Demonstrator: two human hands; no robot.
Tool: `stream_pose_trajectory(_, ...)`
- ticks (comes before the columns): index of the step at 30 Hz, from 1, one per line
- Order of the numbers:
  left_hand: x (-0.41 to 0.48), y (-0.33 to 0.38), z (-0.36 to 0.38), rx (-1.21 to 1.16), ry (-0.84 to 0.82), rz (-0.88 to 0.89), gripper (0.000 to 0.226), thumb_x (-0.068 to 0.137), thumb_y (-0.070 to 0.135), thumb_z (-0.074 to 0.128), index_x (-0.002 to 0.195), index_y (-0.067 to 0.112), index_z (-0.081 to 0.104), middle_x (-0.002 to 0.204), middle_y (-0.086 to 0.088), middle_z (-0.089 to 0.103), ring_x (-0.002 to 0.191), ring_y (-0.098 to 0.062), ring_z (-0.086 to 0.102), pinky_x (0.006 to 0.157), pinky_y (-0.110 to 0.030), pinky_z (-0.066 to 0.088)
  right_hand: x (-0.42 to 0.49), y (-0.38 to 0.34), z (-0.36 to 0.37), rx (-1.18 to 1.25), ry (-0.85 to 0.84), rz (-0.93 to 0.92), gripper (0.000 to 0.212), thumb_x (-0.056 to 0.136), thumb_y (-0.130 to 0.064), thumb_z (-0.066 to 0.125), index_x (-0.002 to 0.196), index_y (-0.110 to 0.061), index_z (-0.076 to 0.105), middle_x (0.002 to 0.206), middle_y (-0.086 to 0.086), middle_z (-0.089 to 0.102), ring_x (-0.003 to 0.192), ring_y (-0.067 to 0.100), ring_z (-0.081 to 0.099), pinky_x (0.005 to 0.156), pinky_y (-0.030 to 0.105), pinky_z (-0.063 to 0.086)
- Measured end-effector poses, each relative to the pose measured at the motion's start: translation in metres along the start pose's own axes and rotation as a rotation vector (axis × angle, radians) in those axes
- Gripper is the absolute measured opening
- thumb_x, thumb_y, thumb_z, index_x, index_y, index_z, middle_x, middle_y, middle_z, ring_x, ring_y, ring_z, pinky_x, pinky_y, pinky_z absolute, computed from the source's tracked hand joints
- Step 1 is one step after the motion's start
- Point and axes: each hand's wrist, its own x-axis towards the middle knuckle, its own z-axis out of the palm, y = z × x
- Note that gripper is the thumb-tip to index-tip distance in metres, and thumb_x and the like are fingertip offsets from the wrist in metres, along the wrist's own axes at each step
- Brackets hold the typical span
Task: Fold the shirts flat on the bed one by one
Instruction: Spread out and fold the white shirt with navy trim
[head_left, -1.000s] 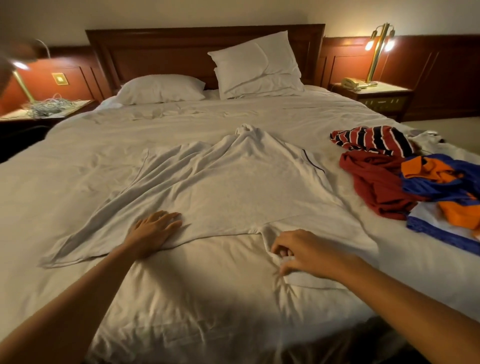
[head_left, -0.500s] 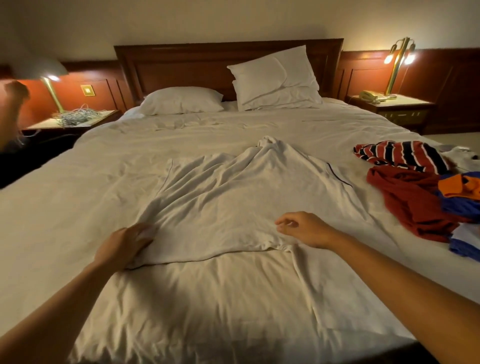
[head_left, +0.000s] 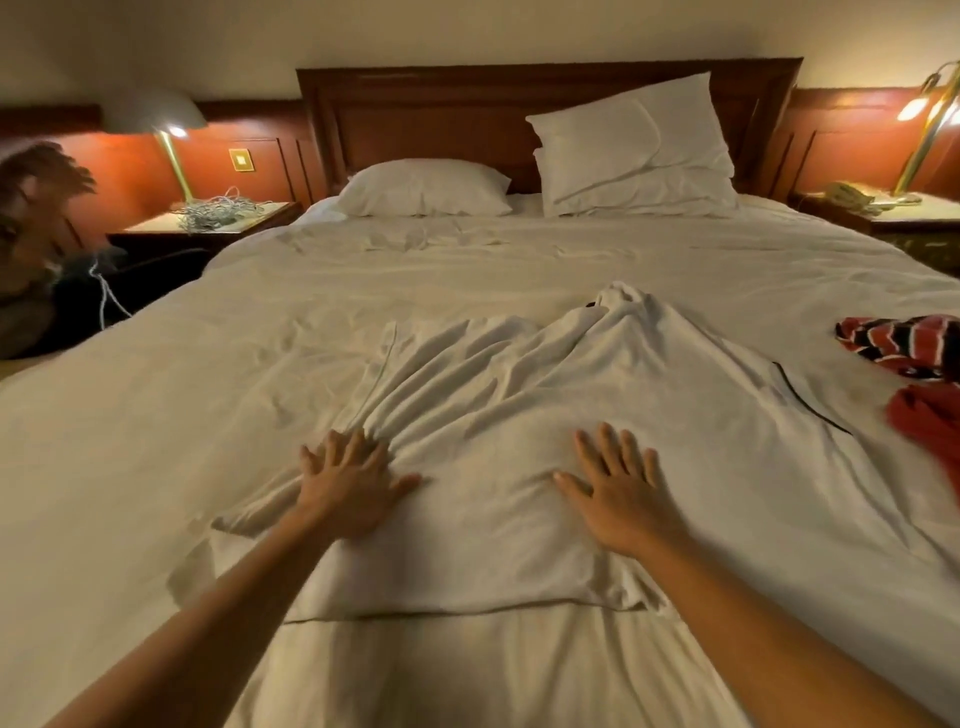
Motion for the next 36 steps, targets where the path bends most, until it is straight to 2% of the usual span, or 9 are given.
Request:
stream_pose_trajectory(4,0.065,0.007,0.034,-0.112,0.290,-0.017,0.086,0.079,0.087,-0.004,0.156,0.048,0.002,0.167,0.001,-0.010,0.153,-0.030,-0.012,0.121,-0.057,-0.004,0.055,0.000,0.015,-0.026,0.176,0.054,0.089,0.080,-0.077,-0.020,0.157,-0.033,-0.011,0.167,0.004,-0.008,0.153,0.028,-0.006,0.122,0.051,-0.004)
stream_pose_trajectory(10,0.196,0.010,0.008,-0.237,0.422,-0.164,0.069,0.090,0.078,0.015,0.153,0.049,0.017,0.164,-0.012,0.016,0.150,-0.035,0.015,0.120,-0.053,0.013,0.157,0.004,0.019,-0.017,0.266,0.042,0.087,0.080,-0.075,-0.022,0.157,-0.036,-0.008,0.167,0.000,-0.003,0.153,0.027,-0.004,0.122,0.049,-0.002)
stream_pose_trajectory(15,0.287,0.016,-0.016,-0.309,0.422,-0.204,0.068,0.082,0.085,0.039,0.138,0.047,0.042,0.143,-0.011,0.048,0.129,-0.039,0.044,0.106,-0.051,0.033,0.213,-0.004,0.019,0.000,0.345,0.040,0.081,0.083,-0.071,-0.020,0.157,-0.042,-0.002,0.167,0.003,0.005,0.153,0.025,0.000,0.123,0.048,-0.002)
stream_pose_trajectory(19,0.323,0.017,-0.037,-0.524,0.441,-0.043,0.050,0.074,0.062,0.075,0.117,0.039,0.063,0.118,-0.004,0.068,0.110,-0.032,0.060,0.087,-0.038,0.047,0.222,-0.006,0.017,0.059,0.412,0.054,0.077,0.088,-0.071,-0.012,0.157,-0.040,0.003,0.166,0.006,0.011,0.153,0.026,0.007,0.124,0.045,0.004)
stream_pose_trajectory(22,0.332,-0.005,-0.049,-0.268,0.605,0.114,0.029,0.082,0.055,0.071,0.103,0.035,0.068,0.100,-0.008,0.073,0.093,-0.034,0.066,0.072,-0.037,0.048,0.219,-0.008,0.016,0.138,0.465,0.046,0.071,0.093,-0.069,0.005,0.157,-0.040,0.014,0.165,0.005,0.017,0.153,0.025,0.009,0.125,0.044,0.007)
stream_pose_trajectory(25,0.348,-0.062,-0.069,-0.005,0.681,0.066,0.026,0.094,0.049,0.059,0.107,0.029,0.069,0.107,-0.009,0.071,0.095,-0.038,0.066,0.075,-0.041,0.050,0.219,-0.008,0.016,0.147,0.483,0.024,0.069,0.094,-0.065,0.011,0.157,-0.037,0.021,0.164,0.004,0.020,0.153,0.024,0.010,0.124,0.045,0.009)
stream_pose_trajectory(29,0.367,-0.088,-0.073,0.280,0.565,-0.236,0.041,0.096,0.050,0.052,0.121,0.020,0.068,0.128,-0.015,0.051,0.118,-0.037,0.044,0.098,-0.044,0.038,0.223,-0.003,0.022,0.080,0.466,0.017,0.068,0.094,-0.062,0.014,0.154,-0.034,0.033,0.162,0.004,0.027,0.152,0.025,0.014,0.124,0.045,0.010)
stream_pose_trajectory(33,0.347,-0.040,-0.057,-0.074,0.429,-0.304,0.068,0.097,0.065,0.036,0.152,0.024,0.037,0.164,-0.018,0.004,0.151,-0.036,0.001,0.119,-0.050,0.006,0.228,-0.002,0.026,0.030,0.439,0.035,0.069,0.094,-0.062,0.013,0.149,-0.033,0.044,0.156,0.005,0.040,0.148,0.028,0.028,0.123,0.046,0.014)
stream_pose_trajectory(36,0.298,-0.013,-0.018,-0.216,0.463,-0.233,0.070,0.094,0.072,0.026,0.156,0.037,0.025,0.166,-0.014,0.003,0.153,-0.035,-0.003,0.122,-0.051,0.005,0.232,0.002,0.030,0.024,0.427,0.048,0.068,0.095,-0.062,0.013,0.148,-0.033,0.045,0.154,0.005,0.044,0.146,0.028,0.033,0.121,0.044,0.014)
